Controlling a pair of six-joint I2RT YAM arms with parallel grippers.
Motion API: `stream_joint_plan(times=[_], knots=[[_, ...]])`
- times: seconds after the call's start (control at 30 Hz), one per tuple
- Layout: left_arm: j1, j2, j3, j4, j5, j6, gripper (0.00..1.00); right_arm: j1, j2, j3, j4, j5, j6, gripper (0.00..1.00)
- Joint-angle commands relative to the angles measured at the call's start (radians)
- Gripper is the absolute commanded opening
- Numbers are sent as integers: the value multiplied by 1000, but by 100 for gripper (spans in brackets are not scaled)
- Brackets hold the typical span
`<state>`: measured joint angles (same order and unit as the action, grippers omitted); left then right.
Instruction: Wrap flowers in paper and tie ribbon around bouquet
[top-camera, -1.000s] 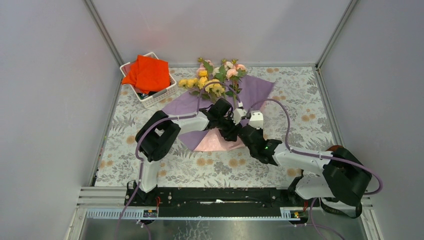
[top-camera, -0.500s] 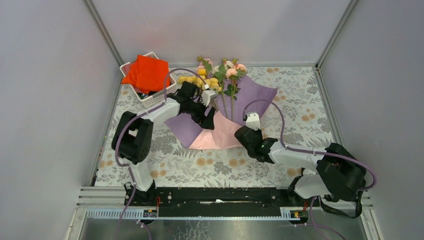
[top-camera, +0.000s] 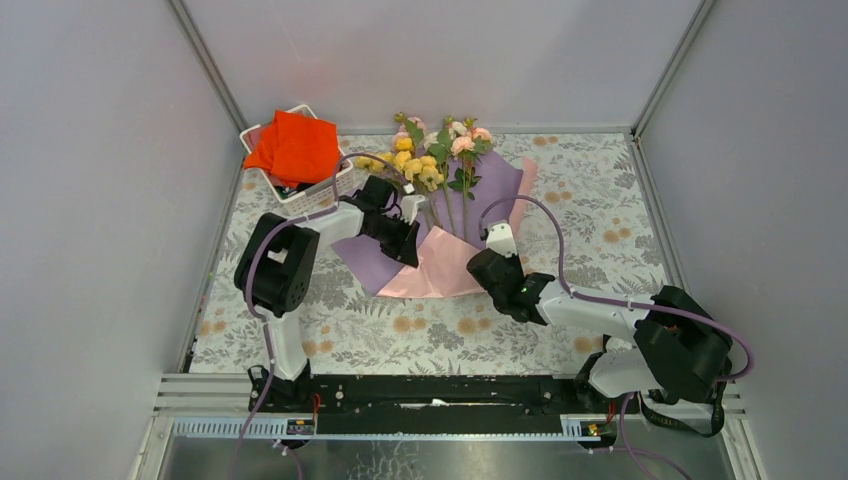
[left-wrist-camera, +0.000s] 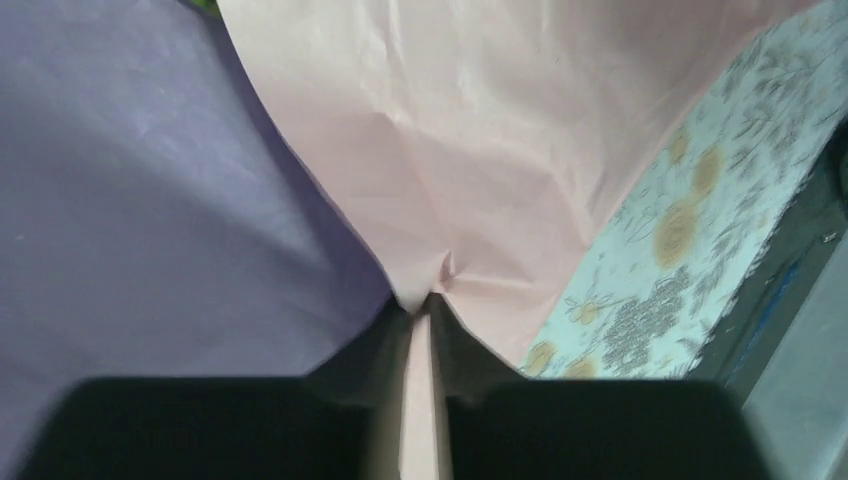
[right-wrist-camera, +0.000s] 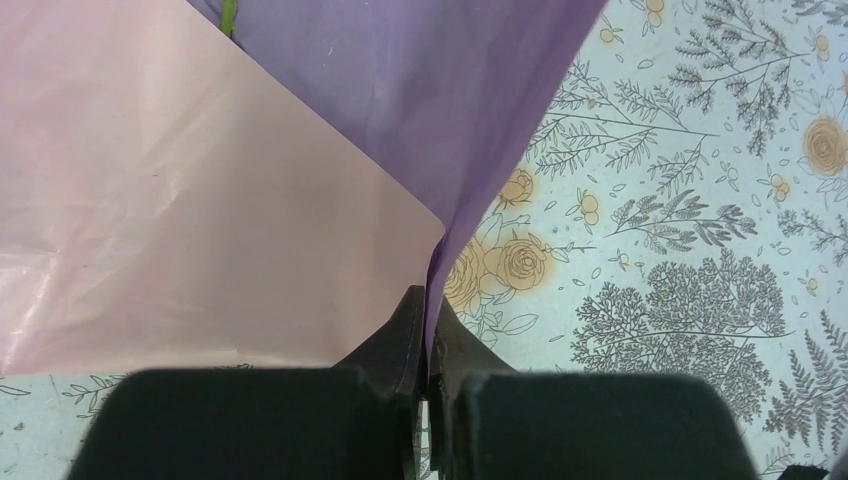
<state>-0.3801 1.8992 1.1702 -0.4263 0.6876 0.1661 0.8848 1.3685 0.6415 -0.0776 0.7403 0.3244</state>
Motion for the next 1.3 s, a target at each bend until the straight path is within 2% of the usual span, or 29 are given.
stream_joint_plan(times=[0.0, 0.03, 0.1, 0.23, 0.33, 0.43, 0.6, 0.77, 0.8, 0.83, 0.9, 0.93, 0.97, 1.17, 1.27], knots=[[-5, 39, 43, 76, 89, -63, 10, 17, -7, 59, 24, 38, -70, 0], [-5, 52, 51, 75, 94, -71, 4, 22, 0, 69, 15, 49, -81, 0], [-5, 75, 64, 54, 96, -78, 0, 35, 17, 91, 11, 68, -119, 0], [-5, 112, 77, 26, 21, -103, 0, 92, 58, 137, 54, 42, -240, 0], [-4, 147, 116, -24, -69, -109, 0, 159, 118, 170, 123, 9, -399, 0], [-5, 153, 111, -22, -86, -105, 0, 218, 210, 230, 144, -69, -516, 1], [-1, 152, 104, -13, -97, -109, 0, 252, 366, 342, 144, -192, -540, 1], [18, 124, 78, 19, -51, -106, 0, 253, 454, 350, 221, -238, -523, 1], [22, 117, 76, 24, -39, -106, 4, 252, 486, 355, 232, -248, -525, 1], [29, 111, 81, 21, -30, -106, 14, 253, 516, 371, 220, -255, -525, 0], [46, 93, 103, -1, -17, -95, 41, 252, 569, 408, 176, -258, -513, 0], [70, 79, 119, -17, -17, -88, 52, 252, 583, 412, 169, -260, -506, 0], [96, 59, 134, -28, -13, -82, 59, 252, 588, 405, 173, -265, -498, 0], [304, -128, 181, -32, 129, -88, 78, 253, 577, 368, 178, -271, -469, 0], [344, -212, 135, 20, 267, -133, 91, 252, 582, 371, 176, -269, -470, 0]])
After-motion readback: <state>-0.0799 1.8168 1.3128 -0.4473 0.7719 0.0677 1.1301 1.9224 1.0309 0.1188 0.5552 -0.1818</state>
